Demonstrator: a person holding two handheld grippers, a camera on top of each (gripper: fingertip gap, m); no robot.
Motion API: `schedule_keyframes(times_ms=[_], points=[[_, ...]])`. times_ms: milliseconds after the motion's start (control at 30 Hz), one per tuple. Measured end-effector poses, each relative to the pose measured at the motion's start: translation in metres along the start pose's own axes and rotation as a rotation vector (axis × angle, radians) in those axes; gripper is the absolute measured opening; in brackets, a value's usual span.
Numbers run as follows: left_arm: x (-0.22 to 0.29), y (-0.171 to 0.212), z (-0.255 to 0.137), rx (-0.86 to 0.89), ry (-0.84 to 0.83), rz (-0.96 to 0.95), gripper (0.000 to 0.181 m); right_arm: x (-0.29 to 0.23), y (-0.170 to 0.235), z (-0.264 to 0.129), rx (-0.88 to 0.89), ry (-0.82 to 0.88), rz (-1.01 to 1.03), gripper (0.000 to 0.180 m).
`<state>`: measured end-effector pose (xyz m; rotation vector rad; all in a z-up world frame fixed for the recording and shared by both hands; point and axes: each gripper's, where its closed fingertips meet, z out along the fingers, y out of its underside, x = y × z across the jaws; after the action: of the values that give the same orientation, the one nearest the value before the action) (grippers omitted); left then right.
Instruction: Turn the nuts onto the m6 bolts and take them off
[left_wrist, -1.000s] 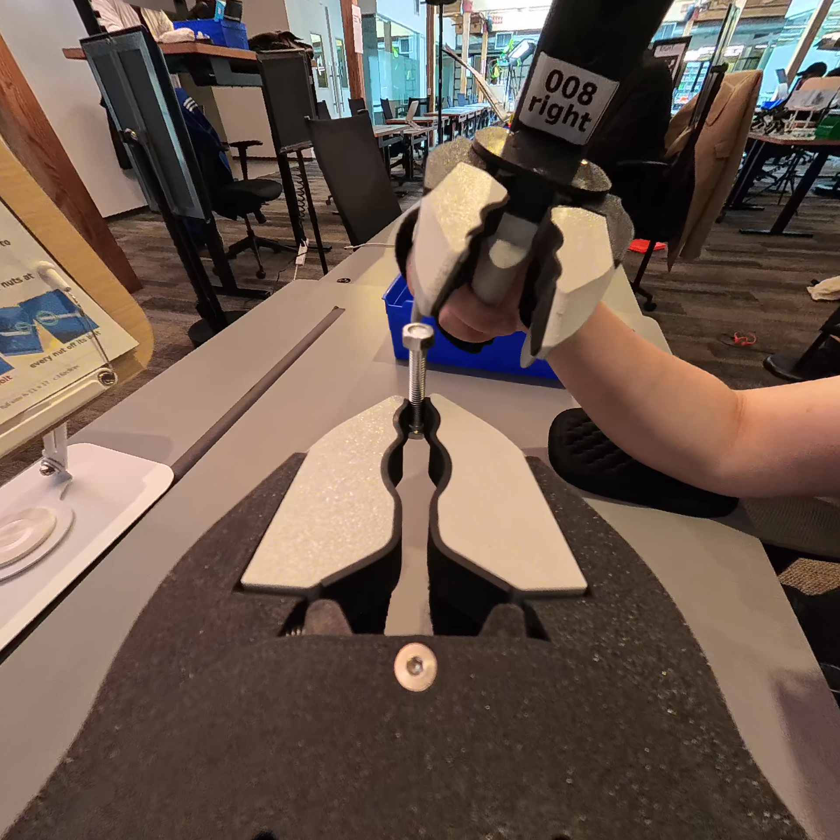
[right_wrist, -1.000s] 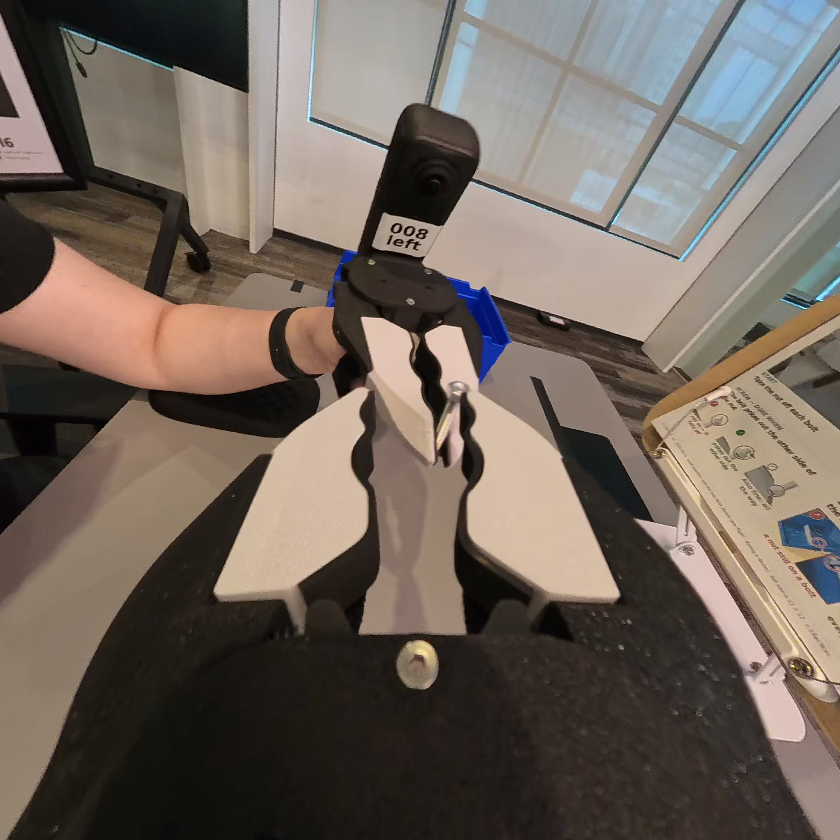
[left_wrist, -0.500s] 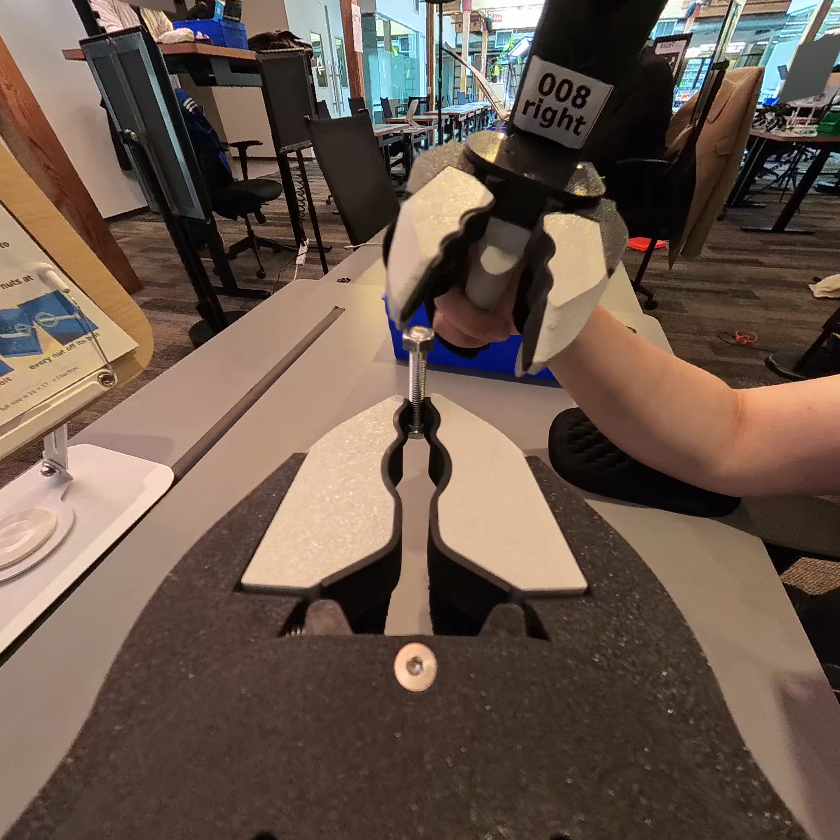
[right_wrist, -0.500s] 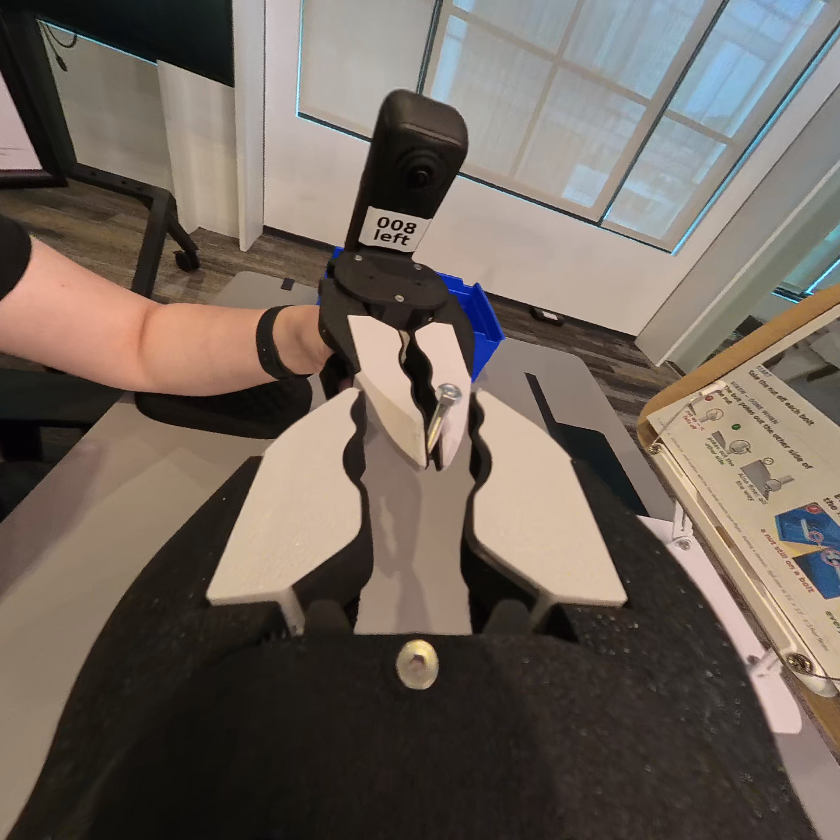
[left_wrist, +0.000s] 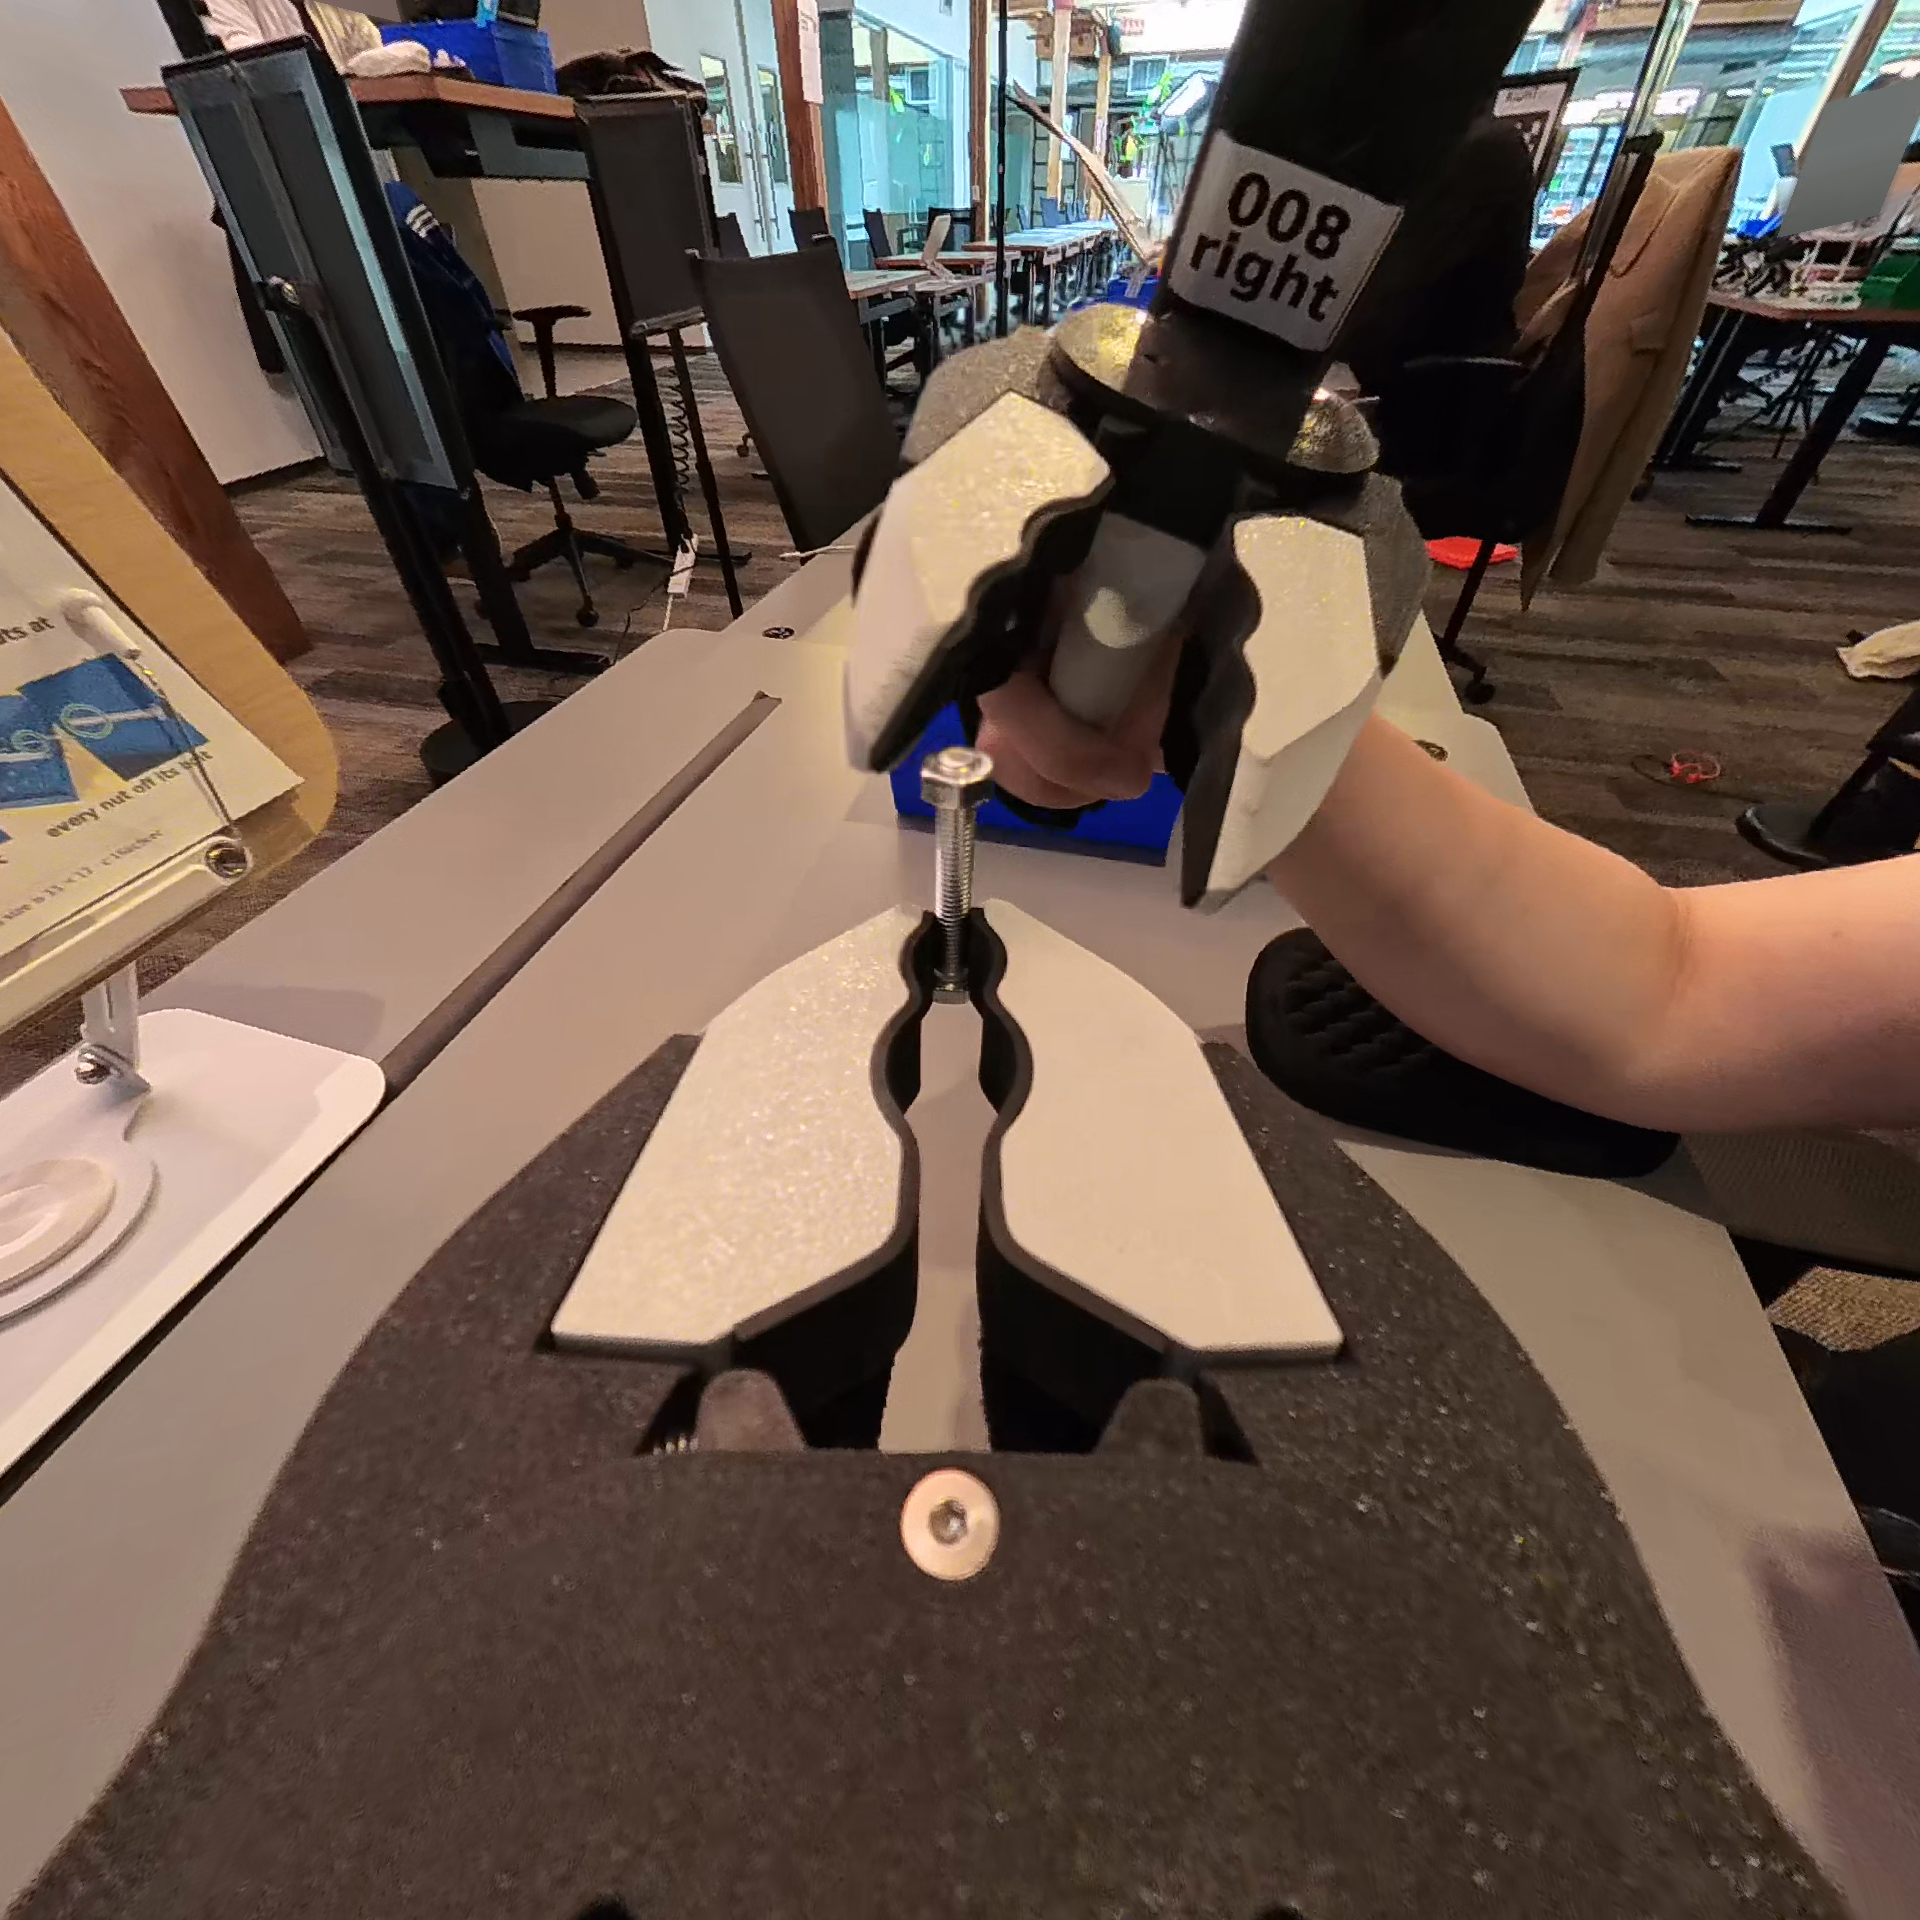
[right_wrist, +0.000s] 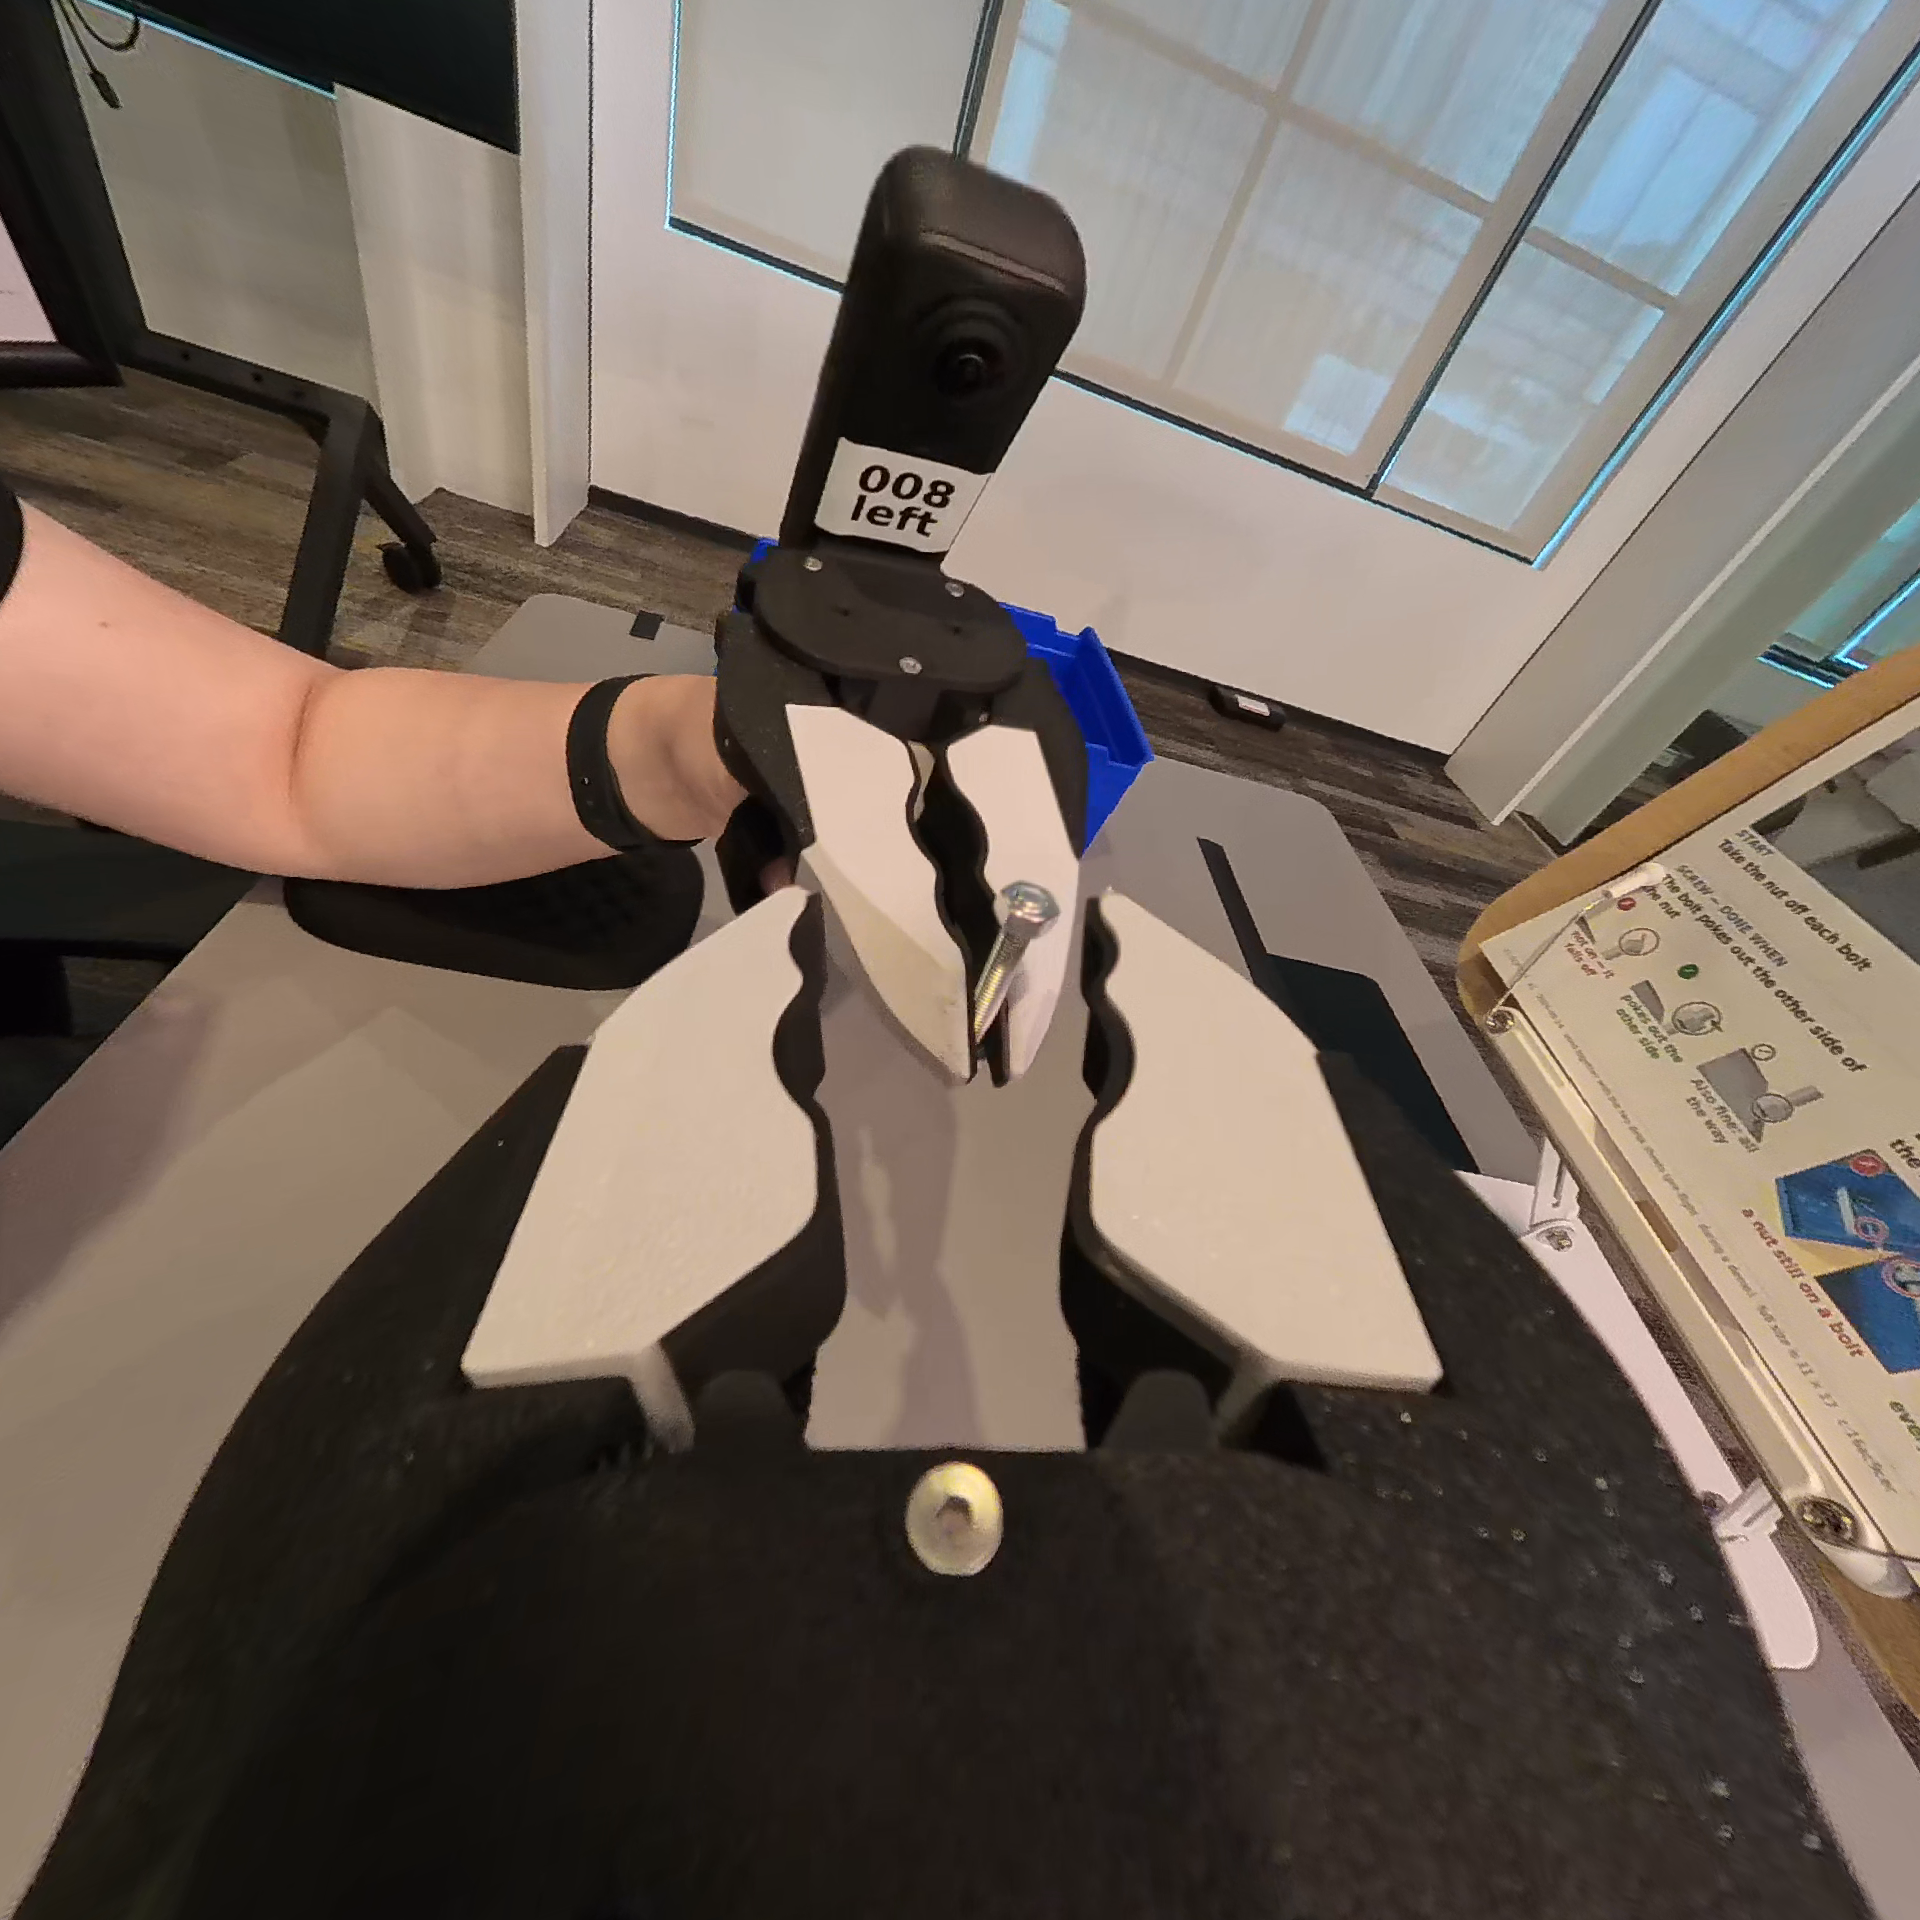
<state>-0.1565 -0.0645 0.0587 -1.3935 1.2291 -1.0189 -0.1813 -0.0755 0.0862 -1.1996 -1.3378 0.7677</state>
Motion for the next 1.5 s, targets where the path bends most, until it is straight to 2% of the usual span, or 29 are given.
schedule_keyframes(times_ms=[167,233,467,600,667,867,1033,1100,1267,1500], points=[[-0.005,-0.001,-0.002,0.003,-0.024,-0.003,0.005,-0.003,0.004,-0.001,-0.029,-0.011,-0.023,0.047],[-0.009,-0.002,-0.005,0.013,-0.033,-0.027,0.005,-0.007,0.001,-0.004,-0.011,-0.044,-0.009,0.037],[-0.002,0.000,0.000,-0.006,-0.013,-0.005,0.005,0.001,0.001,0.002,0.005,-0.010,0.023,0.049],[-0.006,0.000,-0.002,-0.003,-0.029,-0.017,0.005,-0.003,0.005,0.000,-0.027,-0.021,-0.001,0.049],[-0.010,-0.002,-0.005,0.011,-0.037,-0.037,0.005,-0.006,0.003,-0.005,-0.013,-0.048,0.010,0.039],[-0.001,0.000,0.000,-0.003,0.001,-0.024,0.005,0.003,0.001,-0.001,0.011,-0.002,0.034,0.051],[-0.006,0.001,-0.002,0.000,-0.022,-0.034,0.005,-0.003,0.005,-0.001,-0.027,-0.021,-0.001,0.050],[-0.011,-0.001,-0.005,0.011,-0.033,-0.052,0.005,-0.007,0.001,-0.005,-0.010,-0.051,0.014,0.041],[-0.003,0.000,-0.001,0.004,0.002,-0.041,0.005,0.002,0.000,0.000,0.014,-0.004,0.034,0.049],[-0.007,0.000,-0.004,0.004,-0.023,-0.045,0.005,-0.003,0.005,-0.001,-0.028,-0.029,0.020,0.050]])
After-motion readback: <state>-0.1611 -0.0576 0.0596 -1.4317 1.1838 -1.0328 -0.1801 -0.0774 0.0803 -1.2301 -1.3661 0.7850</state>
